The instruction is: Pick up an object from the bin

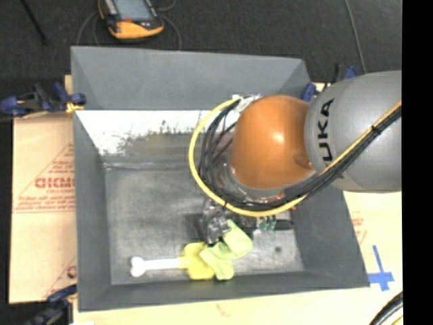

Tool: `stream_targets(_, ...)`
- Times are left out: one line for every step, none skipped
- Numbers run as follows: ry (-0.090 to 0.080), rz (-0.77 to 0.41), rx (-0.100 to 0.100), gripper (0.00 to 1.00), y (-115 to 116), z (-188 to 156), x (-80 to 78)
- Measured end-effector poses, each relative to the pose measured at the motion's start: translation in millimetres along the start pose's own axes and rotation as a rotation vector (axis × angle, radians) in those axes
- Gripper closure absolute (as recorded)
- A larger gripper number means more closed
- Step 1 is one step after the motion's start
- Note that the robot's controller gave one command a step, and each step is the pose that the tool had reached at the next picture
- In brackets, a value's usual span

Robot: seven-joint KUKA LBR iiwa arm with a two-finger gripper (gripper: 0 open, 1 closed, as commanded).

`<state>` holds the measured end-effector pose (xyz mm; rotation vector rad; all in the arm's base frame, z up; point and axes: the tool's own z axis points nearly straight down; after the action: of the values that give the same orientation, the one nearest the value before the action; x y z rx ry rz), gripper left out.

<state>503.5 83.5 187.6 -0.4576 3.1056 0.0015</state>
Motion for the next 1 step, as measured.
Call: stream_targets(-0.002, -0.005, 0.000, 1.00, 1.5, 20.2, -1.6)
